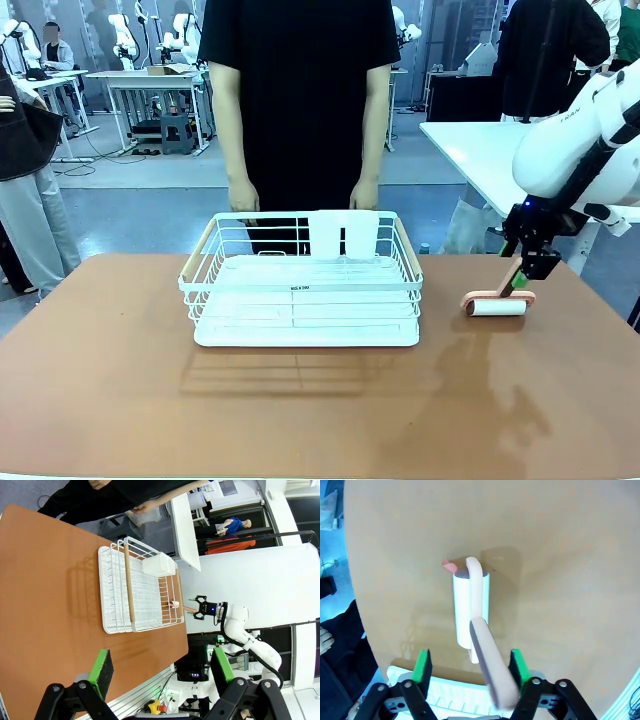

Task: Clean the table.
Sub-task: Place the Lint Roller down when the Dish drying rack is positioned in the middle of the table.

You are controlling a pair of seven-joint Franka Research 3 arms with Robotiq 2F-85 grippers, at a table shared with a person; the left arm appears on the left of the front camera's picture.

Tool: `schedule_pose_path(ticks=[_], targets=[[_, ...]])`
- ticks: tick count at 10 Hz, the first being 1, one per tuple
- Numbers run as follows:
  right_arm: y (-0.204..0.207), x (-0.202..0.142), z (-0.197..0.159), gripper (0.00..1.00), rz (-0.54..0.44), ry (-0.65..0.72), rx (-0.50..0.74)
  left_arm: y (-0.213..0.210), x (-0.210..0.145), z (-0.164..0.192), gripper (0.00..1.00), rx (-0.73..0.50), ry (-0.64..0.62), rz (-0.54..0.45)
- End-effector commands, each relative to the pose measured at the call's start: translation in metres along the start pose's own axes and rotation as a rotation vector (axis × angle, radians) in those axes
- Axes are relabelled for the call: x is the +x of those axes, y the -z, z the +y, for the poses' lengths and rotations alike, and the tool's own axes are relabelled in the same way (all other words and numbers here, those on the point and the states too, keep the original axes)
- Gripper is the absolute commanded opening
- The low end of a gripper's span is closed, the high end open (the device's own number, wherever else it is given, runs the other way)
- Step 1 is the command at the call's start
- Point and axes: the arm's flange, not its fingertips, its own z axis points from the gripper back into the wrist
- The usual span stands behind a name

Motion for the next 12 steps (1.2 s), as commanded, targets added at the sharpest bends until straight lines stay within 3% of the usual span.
schedule_pose_path(ticks=[1,5,8,9,12], targets=[[-0.027,-0.011,-0.020,0.97,-0.040,0.025,-0.039,-0.003,0.000,-0.002,1.00,-0.013,0.007,-0.006],[-0.079,-0.012,-0.043,1.00,-0.034,0.027,-0.129,-0.003,0.000,-0.002,1.00,-0.013,0.007,-0.006],[-0.068,-0.011,-0.016,1.00,-0.073,0.060,-0.194,-0.003,0.000,-0.002,1.00,-0.013,0.007,-0.006],[-0.085,-0.008,-0.040,1.00,-0.014,-0.002,-0.138,-0.003,0.000,-0.002,1.00,-0.013,0.007,-0.006],[-0.085,-0.008,-0.040,1.00,-0.014,-0.002,-0.138,-0.003,0.000,-0.002,1.00,-0.013,0.007,-0.006]])
